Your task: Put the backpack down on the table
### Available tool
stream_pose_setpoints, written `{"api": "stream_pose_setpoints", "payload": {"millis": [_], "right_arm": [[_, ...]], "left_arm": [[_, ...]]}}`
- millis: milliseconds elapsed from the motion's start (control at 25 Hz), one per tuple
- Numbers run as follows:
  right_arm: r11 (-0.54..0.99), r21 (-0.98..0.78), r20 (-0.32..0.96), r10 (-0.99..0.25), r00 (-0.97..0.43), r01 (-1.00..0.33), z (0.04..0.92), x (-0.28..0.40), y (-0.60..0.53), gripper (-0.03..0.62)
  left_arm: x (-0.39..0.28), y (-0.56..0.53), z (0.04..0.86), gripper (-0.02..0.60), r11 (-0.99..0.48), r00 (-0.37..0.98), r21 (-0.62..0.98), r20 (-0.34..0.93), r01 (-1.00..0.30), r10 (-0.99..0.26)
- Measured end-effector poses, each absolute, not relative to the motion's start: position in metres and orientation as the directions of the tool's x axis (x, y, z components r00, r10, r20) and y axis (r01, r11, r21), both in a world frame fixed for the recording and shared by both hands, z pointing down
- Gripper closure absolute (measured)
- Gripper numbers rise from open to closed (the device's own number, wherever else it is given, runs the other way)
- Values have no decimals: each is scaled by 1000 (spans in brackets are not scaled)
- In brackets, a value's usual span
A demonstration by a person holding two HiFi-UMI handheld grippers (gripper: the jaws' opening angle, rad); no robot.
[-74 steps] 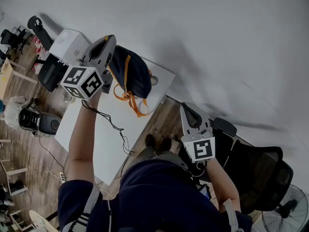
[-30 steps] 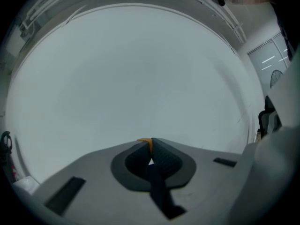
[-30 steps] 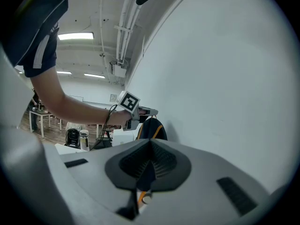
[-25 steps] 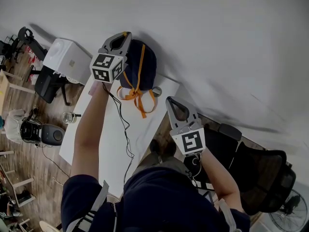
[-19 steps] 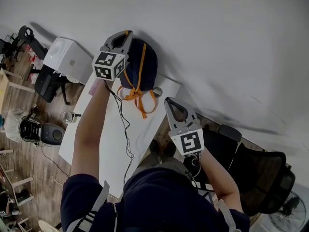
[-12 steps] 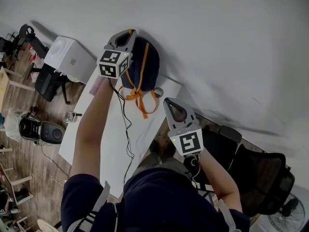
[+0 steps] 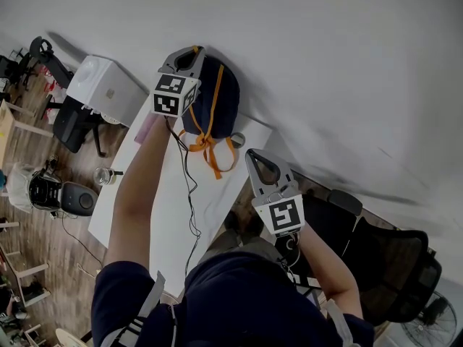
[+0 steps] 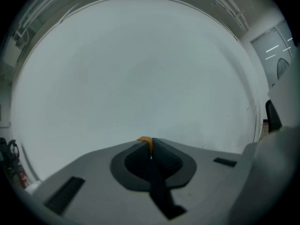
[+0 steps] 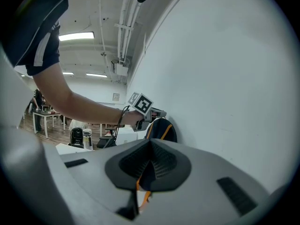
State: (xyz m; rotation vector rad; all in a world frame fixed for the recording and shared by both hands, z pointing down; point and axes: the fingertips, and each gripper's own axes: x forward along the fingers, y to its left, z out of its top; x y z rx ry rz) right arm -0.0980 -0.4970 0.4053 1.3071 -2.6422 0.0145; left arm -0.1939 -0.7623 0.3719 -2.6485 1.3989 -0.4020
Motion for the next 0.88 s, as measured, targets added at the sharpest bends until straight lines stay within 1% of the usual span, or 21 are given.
{"api": "stream_pose_setpoints", "payload": {"millis": [120, 280, 560, 880], "right_arm": [[616, 89, 172, -784, -597, -783, 405, -99, -497, 594], [616, 76, 193, -780, -595, -784, 408, -100, -496, 594], [620, 68, 208, -775, -597, -782, 414, -98, -496, 594], [627, 65, 212, -769, -604, -776, 414, -101, -499, 594]], "left_arm": [[-195, -761, 375, 569, -555, 518, -269, 200, -787, -832], [-195, -755, 375, 560, -562, 515, -278, 226, -779, -826], [-201, -747, 382, 517, -573, 500, -286, 289, -768, -816], [-212, -740, 384, 483, -563, 477, -301, 316, -769, -820]]}}
